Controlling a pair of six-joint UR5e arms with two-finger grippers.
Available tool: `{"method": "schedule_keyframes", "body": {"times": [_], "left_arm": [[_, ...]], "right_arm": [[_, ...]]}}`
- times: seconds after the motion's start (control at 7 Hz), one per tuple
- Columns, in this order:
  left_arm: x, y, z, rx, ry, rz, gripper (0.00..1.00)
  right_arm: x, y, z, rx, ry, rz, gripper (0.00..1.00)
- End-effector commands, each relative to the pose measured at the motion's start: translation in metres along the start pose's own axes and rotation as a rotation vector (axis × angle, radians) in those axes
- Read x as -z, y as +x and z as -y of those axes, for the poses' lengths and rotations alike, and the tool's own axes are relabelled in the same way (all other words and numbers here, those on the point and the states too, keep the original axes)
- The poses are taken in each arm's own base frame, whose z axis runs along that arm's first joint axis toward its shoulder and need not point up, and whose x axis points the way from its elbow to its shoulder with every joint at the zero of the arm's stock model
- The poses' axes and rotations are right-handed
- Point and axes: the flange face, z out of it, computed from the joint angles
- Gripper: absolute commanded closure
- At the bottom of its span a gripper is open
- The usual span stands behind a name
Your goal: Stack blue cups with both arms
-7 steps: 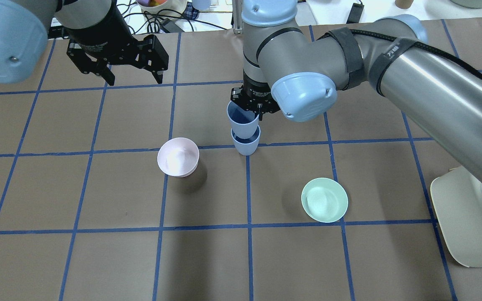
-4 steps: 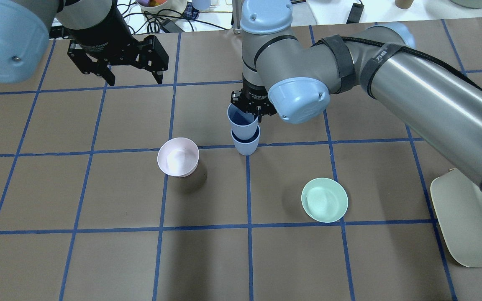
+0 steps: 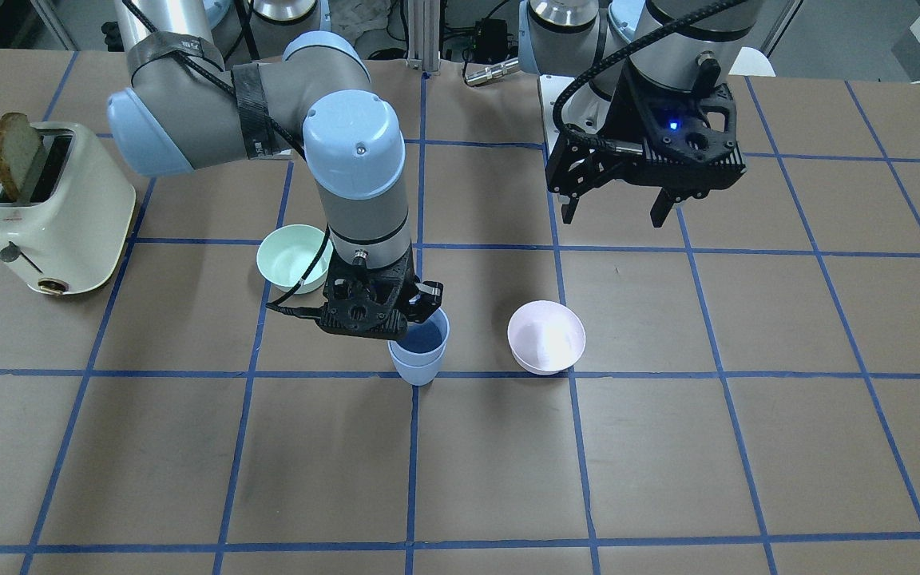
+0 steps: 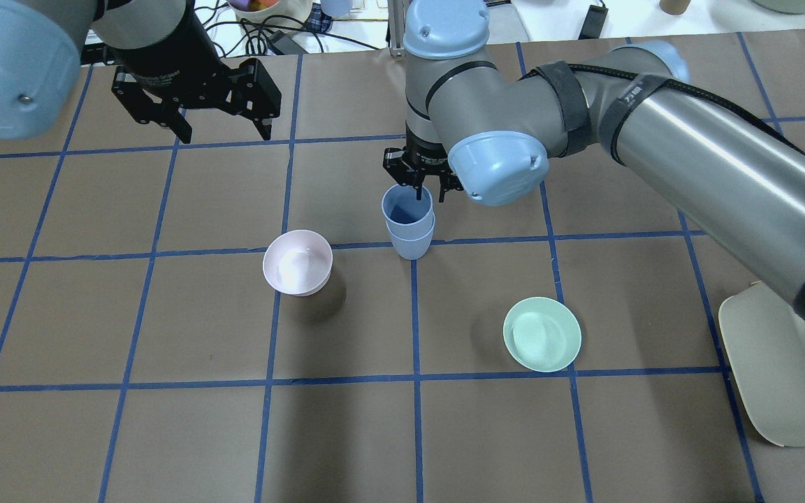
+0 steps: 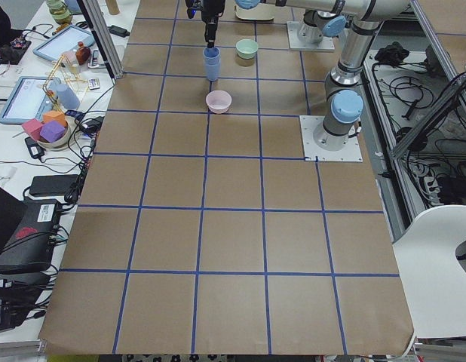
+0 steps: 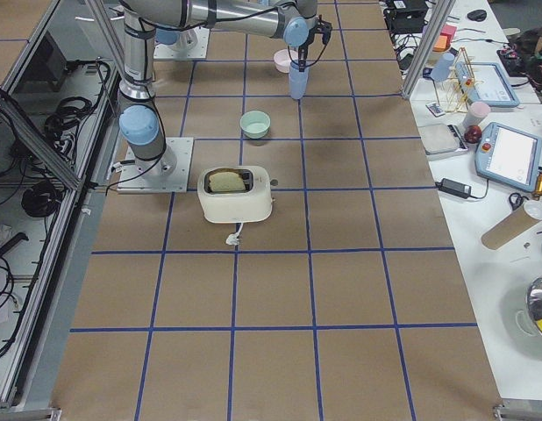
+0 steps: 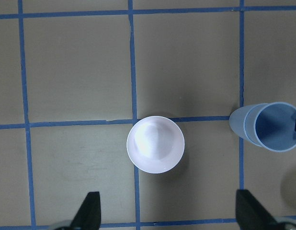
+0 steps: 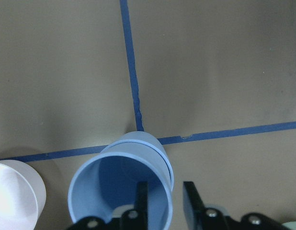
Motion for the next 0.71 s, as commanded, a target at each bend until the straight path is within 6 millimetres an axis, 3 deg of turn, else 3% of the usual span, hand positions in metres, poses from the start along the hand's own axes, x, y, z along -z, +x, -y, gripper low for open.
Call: {"method": "schedule_keyframes", "body": {"times": [0.0, 0.43, 0.57], "left_arm": [[0.001, 0.000, -0.001, 0.000, 0.001, -0.001, 0.00], [0.002, 0.000, -0.001, 0.000, 0.002, -0.001, 0.00], [0.002, 0.000, -0.001, 0.000, 0.002, -0.001, 0.00]], "right_arm": [[0.033, 0.008, 0.004, 0.031, 0.042, 0.011, 0.00], [0.083, 0.080, 0.015, 0.135, 0.009, -0.016, 0.00], [0.094, 0.088, 0.013, 0.159, 0.026, -0.033, 0.00]]}}
